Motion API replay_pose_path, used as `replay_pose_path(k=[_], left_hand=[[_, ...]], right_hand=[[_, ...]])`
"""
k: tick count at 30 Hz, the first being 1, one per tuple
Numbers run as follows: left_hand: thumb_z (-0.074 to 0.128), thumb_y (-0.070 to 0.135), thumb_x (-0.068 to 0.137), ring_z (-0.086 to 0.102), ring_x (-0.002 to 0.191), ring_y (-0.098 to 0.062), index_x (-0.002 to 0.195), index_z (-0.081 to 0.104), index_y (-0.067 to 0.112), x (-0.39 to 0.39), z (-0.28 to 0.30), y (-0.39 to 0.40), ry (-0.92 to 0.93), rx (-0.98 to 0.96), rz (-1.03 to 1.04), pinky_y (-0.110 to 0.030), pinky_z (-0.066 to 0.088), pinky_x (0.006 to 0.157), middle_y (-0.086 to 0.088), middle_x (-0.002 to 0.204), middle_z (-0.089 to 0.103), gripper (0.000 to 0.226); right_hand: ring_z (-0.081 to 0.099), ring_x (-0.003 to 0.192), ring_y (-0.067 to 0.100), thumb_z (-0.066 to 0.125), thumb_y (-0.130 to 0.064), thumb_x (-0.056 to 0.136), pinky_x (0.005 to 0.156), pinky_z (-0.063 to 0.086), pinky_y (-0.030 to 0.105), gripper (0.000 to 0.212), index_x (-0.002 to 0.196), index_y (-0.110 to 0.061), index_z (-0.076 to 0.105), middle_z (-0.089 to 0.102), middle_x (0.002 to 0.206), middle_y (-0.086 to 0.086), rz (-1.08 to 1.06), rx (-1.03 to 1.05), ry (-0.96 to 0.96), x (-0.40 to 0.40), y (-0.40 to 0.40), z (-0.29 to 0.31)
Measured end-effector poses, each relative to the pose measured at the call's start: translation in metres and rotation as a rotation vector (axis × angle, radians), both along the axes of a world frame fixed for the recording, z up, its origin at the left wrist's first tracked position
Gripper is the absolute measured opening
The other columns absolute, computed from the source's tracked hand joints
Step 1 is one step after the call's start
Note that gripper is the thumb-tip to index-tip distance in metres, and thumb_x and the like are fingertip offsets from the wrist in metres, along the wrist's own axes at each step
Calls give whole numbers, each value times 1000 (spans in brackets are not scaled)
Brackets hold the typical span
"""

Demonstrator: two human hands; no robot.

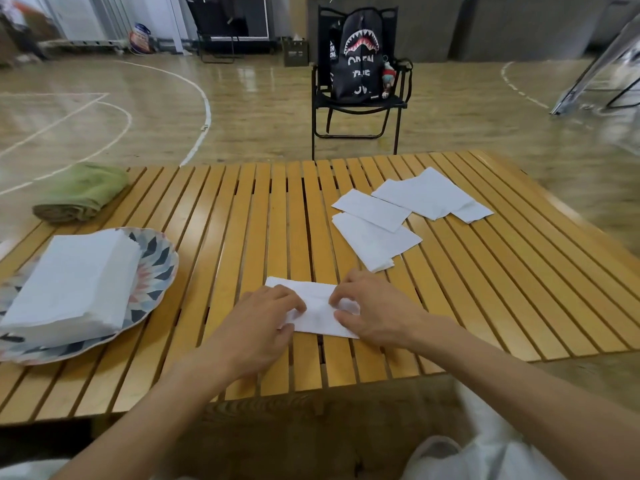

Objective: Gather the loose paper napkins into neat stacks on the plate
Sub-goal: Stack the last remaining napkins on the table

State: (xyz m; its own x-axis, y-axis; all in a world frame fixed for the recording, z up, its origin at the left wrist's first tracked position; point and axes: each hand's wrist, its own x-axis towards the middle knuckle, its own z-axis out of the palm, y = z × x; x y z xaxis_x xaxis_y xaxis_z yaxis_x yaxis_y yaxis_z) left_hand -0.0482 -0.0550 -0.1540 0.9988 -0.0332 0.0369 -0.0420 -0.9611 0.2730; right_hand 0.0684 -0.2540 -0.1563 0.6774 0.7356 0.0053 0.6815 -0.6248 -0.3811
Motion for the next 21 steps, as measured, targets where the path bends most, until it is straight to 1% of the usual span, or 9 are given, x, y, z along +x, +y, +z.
replay_pose_path(k=[4, 6, 8, 10, 12, 14, 16, 18, 21], left_hand=[[53, 33, 98, 39, 128, -6, 129, 51, 37, -1, -2, 0, 4, 44, 12, -32, 31, 113, 17, 139, 47, 32], [52, 35, 98, 39, 128, -6, 130, 50, 37, -1, -1, 0, 8, 53, 19, -31, 31, 113, 17, 139, 46, 32], [52, 36, 98, 39, 129, -7, 130, 50, 37, -1, -1, 1, 13, 44, 22, -32, 31, 113, 17, 140, 46, 32], [52, 37, 98, 39, 129, -7, 131, 50, 37, -1, -1, 1, 20, 38, 15, -32, 31, 113, 17, 140, 46, 33], [52, 38, 98, 39, 129, -7, 131, 49, 37, -1, -2, 3, 26, 35, 11, -33, 31, 113, 16, 140, 46, 34], [52, 39, 97, 40, 129, -8, 131, 49, 37, -1, -1, 4, 33, 33, 13, -33, 32, 113, 16, 140, 46, 34], [52, 40, 97, 39, 130, -8, 132, 49, 36, 0, -1, 3, 46, 31, 13, -32, 33, 112, 16, 141, 45, 35], [52, 41, 97, 39, 130, -8, 133, 48, 36, 1, 0, 2, 57, 40, 11, -32, 33, 112, 16, 142, 44, 36], [53, 41, 97, 39, 130, -8, 134, 47, 36, 0, 1, 2, 65, 48, 11, -32, 33, 112, 15, 142, 44, 38]], right_hand=[[56, 92, 10, 57, -37, 96, 75, 49, 29, 24, 117, -27, 62, 60, 108, -10, -274, 101, -56, 24, -5, -1], [55, 86, 12, 56, -41, 96, 67, 44, 29, 28, 119, -25, 57, 55, 101, -9, -400, 97, -110, 38, -7, -1], [54, 84, 15, 56, -47, 95, 63, 41, 31, 33, 116, -22, 52, 51, 98, -6, -482, 57, -134, 49, -10, -2], [55, 83, 17, 57, -46, 95, 61, 41, 32, 31, 109, -19, 50, 53, 98, -3, -510, -3, -123, 56, -12, -3], [57, 80, 17, 55, -36, 97, 61, 45, 32, 18, 99, -18, 55, 59, 96, 0, -505, -2, -112, 60, -12, -1], [58, 78, 17, 54, -29, 98, 63, 50, 33, 11, 94, -19, 56, 61, 90, 0, -517, 69, -109, 61, -11, 5], [58, 78, 14, 55, -27, 97, 66, 53, 35, 6, 95, -21, 55, 59, 87, -4, -532, 150, -110, 62, -12, 13], [56, 78, 10, 58, -26, 95, 65, 52, 32, 6, 94, -23, 54, 58, 86, -7, -531, 195, -90, 62, -14, 19], [55, 76, 7, 64, -32, 93, 60, 45, 26, 16, 85, -25, 54, 58, 85, -8, -522, 176, -30, 63, -18, 21]])
